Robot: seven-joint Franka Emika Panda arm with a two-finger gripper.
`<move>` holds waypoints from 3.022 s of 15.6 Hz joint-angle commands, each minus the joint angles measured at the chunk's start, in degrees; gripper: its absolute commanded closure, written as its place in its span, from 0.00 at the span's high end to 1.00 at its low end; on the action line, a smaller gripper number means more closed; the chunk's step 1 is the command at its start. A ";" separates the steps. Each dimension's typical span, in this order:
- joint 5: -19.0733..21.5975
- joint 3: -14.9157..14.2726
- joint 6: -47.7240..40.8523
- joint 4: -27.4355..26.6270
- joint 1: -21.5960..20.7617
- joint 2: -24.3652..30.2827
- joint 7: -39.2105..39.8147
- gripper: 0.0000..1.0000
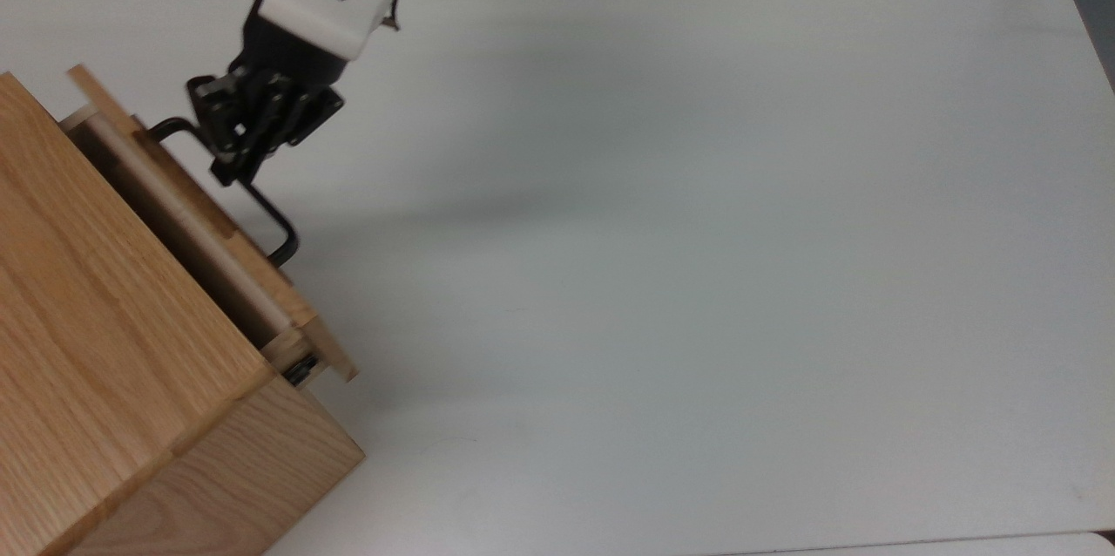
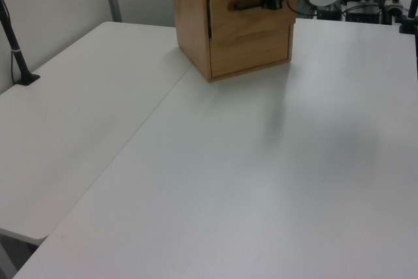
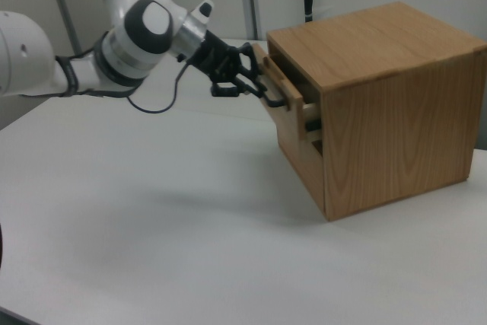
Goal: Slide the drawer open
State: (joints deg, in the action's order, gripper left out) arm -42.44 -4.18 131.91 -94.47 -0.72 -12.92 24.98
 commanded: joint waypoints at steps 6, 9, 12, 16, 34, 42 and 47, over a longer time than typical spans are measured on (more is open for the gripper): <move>-0.36 0.32 -7.01 -6.61 -7.80 9.57 -3.36 0.05; 1.56 0.32 -9.65 -6.61 -9.47 11.16 -3.36 0.05; 3.59 0.32 -12.46 -6.52 -11.31 11.95 -3.36 0.06; 5.26 0.40 -14.05 -6.34 -12.20 12.21 -3.36 0.08; 26.69 1.37 -24.76 -0.72 -11.59 13.71 -8.44 0.98; 39.27 0.67 -37.24 -0.54 -10.80 15.29 -31.03 1.00; 39.63 0.67 -41.38 -0.72 -6.32 15.38 -30.53 1.00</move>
State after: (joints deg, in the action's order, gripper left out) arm -4.27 -3.33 92.13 -94.51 -9.77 1.35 -5.51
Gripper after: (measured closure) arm 0.000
